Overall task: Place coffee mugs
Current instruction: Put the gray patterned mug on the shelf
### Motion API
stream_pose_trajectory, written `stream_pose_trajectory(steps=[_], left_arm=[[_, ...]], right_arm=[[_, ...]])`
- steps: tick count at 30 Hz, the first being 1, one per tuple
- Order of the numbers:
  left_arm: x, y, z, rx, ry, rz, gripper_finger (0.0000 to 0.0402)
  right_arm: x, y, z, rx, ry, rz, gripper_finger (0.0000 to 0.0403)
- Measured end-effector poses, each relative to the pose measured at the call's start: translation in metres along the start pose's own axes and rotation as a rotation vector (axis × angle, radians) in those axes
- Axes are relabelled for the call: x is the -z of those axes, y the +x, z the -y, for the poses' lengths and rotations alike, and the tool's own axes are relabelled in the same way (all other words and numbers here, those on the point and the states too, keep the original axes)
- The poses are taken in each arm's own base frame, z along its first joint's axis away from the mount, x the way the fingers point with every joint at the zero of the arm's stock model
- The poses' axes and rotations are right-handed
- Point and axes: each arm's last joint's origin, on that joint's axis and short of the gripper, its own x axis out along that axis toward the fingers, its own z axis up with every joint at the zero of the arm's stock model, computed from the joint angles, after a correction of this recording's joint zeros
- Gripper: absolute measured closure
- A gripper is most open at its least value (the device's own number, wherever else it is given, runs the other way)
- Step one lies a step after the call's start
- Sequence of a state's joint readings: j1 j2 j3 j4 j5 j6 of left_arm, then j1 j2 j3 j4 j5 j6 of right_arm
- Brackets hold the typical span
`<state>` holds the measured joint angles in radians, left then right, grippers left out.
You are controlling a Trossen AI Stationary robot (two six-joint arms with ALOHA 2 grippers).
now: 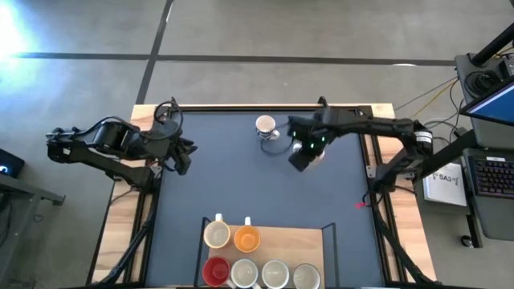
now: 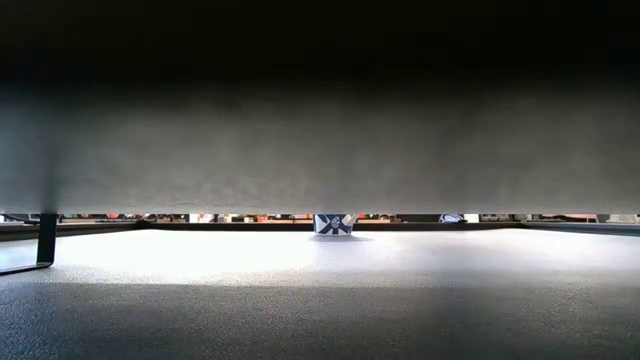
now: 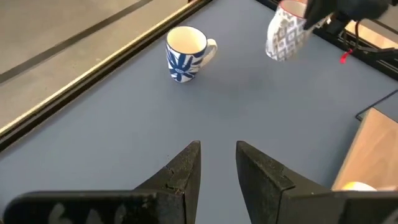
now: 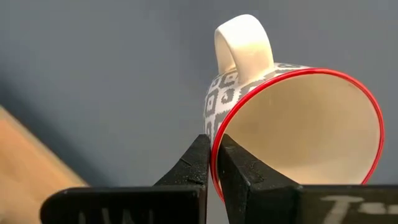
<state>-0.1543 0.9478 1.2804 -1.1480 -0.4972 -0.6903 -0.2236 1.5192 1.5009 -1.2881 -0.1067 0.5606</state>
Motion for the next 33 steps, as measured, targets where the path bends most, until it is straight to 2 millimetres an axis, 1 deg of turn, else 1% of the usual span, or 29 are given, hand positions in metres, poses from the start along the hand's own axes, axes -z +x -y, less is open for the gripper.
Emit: stream_pose_trajectory(steps=[8,12,18,28,33], left_arm=[[0.0,0.0,0.0,0.01,0.0,-0.008,0.0318],[0.0,0.0,0.0,0.014,0.0,-0.011,0.0318],[0.001,0.0,0.001,0.035,-0.031,-0.028,0.0318],[0.001,0.0,0.001,0.041,-0.079,-0.034,0.0318],[0.001,0.0,0.001,0.042,-0.041,-0.033,0.0318]], right_arm=[[0.035,0.005,-0.054,-0.063,0.023,0.011,0.0392],[0.049,0.006,-0.075,-0.098,0.046,0.049,0.0392],[0.067,0.007,-0.091,-0.092,0.08,0.07,0.0391],[0.091,0.007,-0.111,-0.133,0.05,0.06,0.0391],[0.105,0.007,-0.119,-0.152,0.127,0.04,0.0391]])
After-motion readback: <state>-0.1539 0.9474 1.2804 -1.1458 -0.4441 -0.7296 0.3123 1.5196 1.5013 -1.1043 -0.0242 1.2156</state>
